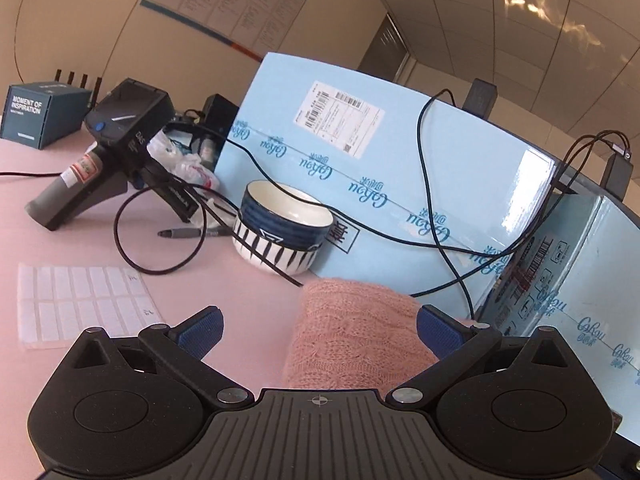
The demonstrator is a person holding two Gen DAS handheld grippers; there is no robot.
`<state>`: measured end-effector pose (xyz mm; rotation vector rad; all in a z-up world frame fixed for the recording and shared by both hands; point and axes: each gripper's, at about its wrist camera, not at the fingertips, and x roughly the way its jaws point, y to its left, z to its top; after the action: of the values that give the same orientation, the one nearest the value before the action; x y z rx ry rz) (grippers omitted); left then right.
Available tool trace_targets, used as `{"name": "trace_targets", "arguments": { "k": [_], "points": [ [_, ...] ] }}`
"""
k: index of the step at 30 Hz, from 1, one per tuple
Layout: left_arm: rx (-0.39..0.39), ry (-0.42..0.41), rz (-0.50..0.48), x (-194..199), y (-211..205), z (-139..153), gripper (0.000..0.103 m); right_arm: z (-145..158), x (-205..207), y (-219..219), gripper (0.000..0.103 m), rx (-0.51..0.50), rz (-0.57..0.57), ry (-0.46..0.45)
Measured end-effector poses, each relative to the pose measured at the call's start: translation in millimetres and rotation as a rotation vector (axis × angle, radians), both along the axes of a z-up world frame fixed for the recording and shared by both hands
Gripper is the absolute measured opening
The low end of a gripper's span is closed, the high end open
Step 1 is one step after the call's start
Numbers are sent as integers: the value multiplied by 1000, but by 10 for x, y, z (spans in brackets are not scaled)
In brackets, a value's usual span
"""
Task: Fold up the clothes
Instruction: 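Move both tools to the bunched pink sweater and close on it, then lift the pink sweater with both grippers and carry it onto the desk mat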
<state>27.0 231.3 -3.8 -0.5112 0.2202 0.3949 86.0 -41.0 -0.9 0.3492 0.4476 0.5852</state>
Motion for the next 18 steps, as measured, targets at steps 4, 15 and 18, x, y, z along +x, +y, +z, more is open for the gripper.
{"name": "trace_targets", "arguments": {
  "k": [4, 15, 18],
  "points": [
    [-41, 45, -51, 124, 22, -89, 103, -144, 457, 250, 103, 93, -42, 125],
    [-219, 96, -143, 351, 244, -306, 91, -249, 937, 752, 50, -36, -31, 167],
    [-181, 80, -164, 352, 205, -308, 55, -213, 885, 787, 29, -53, -22, 137]
  ]
}}
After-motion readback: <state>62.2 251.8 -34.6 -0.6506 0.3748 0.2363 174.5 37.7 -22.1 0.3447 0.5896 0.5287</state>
